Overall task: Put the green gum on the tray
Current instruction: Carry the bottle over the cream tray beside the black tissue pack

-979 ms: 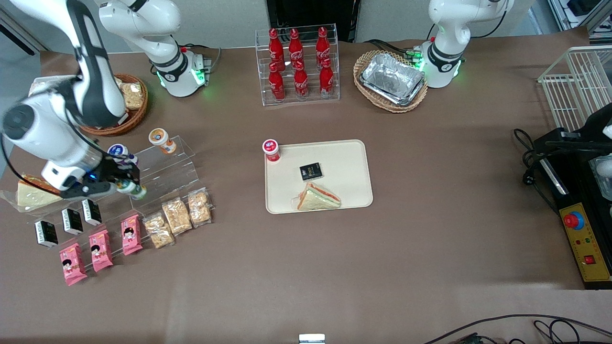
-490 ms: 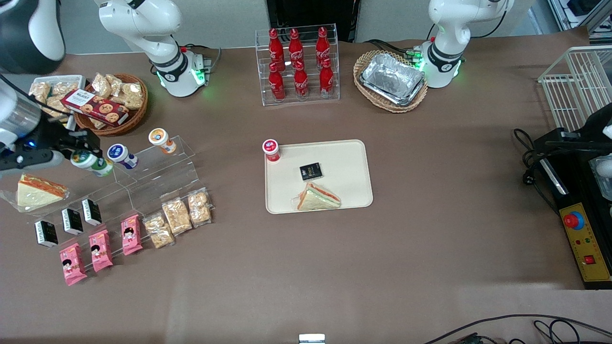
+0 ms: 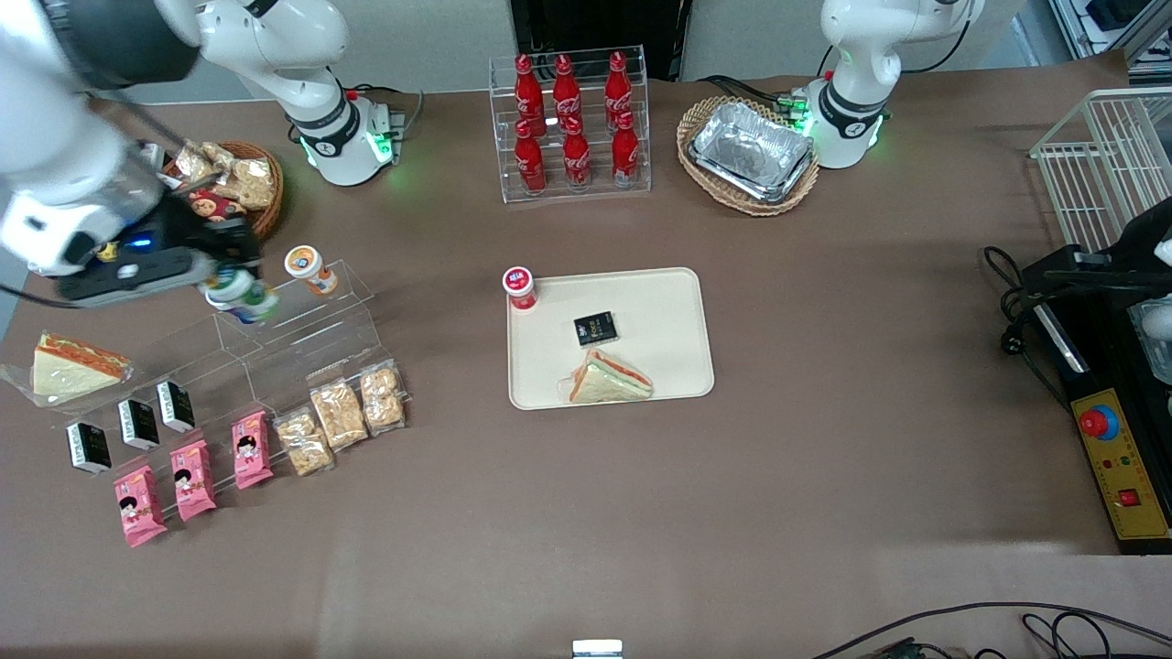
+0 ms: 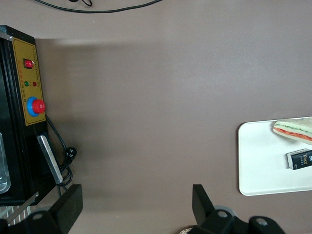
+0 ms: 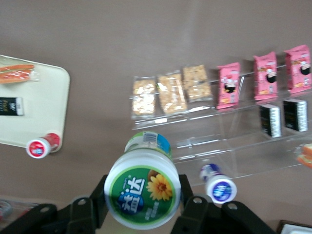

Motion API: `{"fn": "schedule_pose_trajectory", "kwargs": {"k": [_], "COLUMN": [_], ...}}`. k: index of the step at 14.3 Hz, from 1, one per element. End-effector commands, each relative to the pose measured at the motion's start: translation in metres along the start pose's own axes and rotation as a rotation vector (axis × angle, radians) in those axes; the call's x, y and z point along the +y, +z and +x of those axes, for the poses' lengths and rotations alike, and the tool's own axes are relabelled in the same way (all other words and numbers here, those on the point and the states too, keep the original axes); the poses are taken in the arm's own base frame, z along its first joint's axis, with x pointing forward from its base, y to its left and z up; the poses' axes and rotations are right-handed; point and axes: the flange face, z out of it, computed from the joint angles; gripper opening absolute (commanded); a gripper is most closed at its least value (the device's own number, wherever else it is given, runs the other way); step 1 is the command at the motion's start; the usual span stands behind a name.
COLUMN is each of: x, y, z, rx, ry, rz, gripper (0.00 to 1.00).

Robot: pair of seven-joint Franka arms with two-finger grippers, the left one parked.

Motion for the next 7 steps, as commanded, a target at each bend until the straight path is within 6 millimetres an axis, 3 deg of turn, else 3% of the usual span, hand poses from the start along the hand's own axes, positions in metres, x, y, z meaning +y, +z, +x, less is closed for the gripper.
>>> {"fn": "schedule_pose_trajectory", "kwargs": {"k": [1, 3, 7], "x": [-0.079, -0.132, -0.235], "y": [0.002, 0.012, 0.056], "z": [0.006, 0.004, 0.008], "rx": [-0.025, -0.033, -0.037], "ry": [0.068, 0.085, 0.153], "rz": [0.002, 0.002, 0.013], "gripper": [0.00, 0.00, 0.00]}}
